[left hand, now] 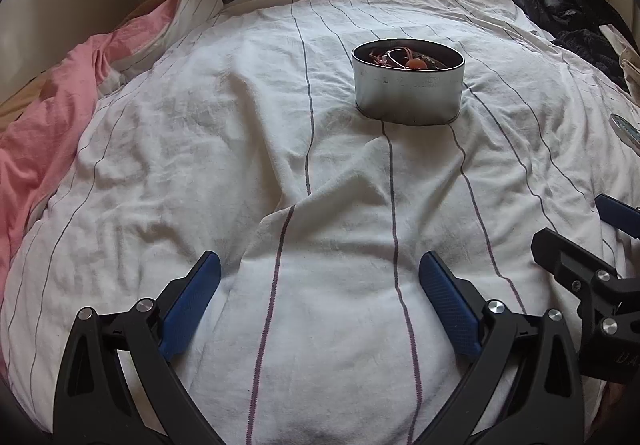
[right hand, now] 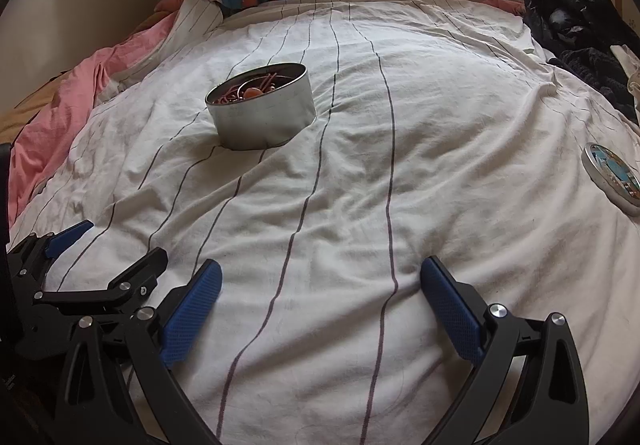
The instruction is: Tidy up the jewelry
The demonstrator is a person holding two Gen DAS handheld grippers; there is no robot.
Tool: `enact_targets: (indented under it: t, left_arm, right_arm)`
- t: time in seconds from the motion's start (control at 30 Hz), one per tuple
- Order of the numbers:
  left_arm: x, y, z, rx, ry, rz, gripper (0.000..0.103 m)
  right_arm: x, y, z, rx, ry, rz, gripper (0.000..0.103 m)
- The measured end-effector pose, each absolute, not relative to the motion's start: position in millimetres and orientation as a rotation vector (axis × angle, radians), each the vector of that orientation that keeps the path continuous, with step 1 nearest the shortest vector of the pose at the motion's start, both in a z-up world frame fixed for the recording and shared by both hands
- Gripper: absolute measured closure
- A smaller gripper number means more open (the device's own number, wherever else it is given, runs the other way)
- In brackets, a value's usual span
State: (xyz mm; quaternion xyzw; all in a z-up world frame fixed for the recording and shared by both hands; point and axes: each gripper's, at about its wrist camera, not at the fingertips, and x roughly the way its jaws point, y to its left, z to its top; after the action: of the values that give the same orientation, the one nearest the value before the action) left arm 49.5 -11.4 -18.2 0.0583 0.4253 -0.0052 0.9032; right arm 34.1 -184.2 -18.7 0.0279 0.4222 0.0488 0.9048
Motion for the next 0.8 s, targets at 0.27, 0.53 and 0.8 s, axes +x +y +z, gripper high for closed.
enact_targets:
  t: [0.27,0.53,0.8]
  left_arm:
    - [50,-10,-18,0.117,0.880,-0.012,0.007]
    - [50,-10,-18,0.117,0.880,-0.013,0.007]
    - [51,-9,-18,0.111,0.881,-0.015,0.007]
  right_arm:
    - [29,-190,-17,0.103,0.858,0.137,0.007]
    - [27,-195,-17,0.129,0.851,0.160,0.007]
    - [26,-187,-18,0.079,0.851,0.161,0.007]
